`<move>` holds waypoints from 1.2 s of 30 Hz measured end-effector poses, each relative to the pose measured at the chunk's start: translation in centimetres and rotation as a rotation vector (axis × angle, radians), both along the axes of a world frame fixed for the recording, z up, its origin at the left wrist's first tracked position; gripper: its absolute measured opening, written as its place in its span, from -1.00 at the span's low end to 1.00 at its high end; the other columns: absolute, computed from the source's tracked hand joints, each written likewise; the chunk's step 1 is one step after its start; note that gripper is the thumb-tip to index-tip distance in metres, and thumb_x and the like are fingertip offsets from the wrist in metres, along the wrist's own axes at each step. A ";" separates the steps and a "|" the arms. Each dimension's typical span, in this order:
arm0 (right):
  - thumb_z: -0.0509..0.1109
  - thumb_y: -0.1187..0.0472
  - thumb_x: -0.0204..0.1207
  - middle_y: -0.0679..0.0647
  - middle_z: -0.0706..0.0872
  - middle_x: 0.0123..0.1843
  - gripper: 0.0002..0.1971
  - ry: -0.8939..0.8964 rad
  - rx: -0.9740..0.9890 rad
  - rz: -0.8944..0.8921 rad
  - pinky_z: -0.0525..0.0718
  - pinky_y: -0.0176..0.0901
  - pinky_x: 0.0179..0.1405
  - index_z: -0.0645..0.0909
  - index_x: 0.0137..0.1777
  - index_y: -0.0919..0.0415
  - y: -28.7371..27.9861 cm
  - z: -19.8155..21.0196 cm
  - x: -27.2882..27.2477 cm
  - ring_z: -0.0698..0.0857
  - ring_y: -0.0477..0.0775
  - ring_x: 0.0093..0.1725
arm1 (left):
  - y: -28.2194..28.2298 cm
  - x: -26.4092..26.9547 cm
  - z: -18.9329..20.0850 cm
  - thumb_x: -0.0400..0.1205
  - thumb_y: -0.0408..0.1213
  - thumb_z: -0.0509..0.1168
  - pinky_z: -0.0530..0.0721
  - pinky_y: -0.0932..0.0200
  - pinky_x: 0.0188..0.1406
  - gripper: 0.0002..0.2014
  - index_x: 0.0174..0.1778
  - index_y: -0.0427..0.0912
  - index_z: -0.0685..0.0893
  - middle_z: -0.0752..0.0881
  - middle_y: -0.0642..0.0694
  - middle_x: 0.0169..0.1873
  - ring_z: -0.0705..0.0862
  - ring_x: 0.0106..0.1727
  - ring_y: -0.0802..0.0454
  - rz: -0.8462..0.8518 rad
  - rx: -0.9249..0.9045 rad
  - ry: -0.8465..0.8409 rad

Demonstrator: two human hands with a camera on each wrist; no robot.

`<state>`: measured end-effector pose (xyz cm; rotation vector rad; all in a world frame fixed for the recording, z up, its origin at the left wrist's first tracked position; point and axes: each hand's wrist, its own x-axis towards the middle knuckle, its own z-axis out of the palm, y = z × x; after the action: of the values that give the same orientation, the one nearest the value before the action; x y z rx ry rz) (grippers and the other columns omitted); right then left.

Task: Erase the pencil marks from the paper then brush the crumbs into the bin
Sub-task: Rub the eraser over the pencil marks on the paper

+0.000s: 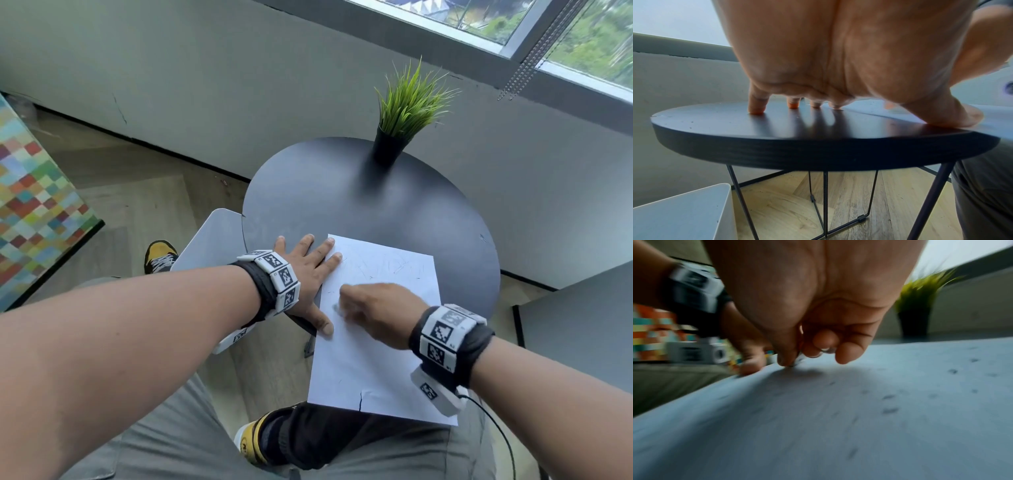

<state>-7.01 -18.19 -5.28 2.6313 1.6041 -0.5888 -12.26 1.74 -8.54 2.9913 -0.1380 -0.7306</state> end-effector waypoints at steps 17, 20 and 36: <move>0.12 -0.07 0.70 -0.01 0.64 -0.15 -0.80 -0.063 -0.034 -0.040 0.64 0.13 -0.20 0.33 -0.05 0.03 1.0 -0.2 1.0 0.61 0.21 -0.15 | -0.1 0.0 0.1 0.12 0.79 0.16 -0.01 -0.64 0.55 0.44 0.76 0.08 -0.32 -0.39 0.03 0.75 -0.29 0.76 -0.26 0.003 0.001 0.001; 0.11 -0.12 0.69 0.01 0.68 -0.04 -0.78 0.015 -0.055 -0.038 0.65 0.12 -0.13 0.41 0.05 0.01 1.3 0.4 0.2 0.63 0.19 -0.08 | -0.1 0.1 0.1 0.13 0.78 0.17 -0.03 -0.64 0.56 0.44 0.76 0.08 -0.33 -0.40 0.03 0.75 -0.29 0.76 -0.26 0.003 -0.001 0.005; 0.11 -0.02 0.69 0.14 0.72 0.05 -0.83 -0.047 -0.004 -0.171 0.59 0.05 -0.14 0.38 0.12 0.05 2.6 0.3 0.3 0.68 0.30 0.02 | -0.1 0.0 0.0 0.14 0.78 0.17 -0.08 -0.64 0.57 0.44 0.76 0.06 -0.33 -0.40 0.03 0.75 -0.30 0.76 -0.25 0.008 -0.013 -0.004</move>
<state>-6.72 -15.61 -5.01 2.7760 1.3736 -0.5292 -12.28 1.65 -8.53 2.9793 -0.1301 -0.7203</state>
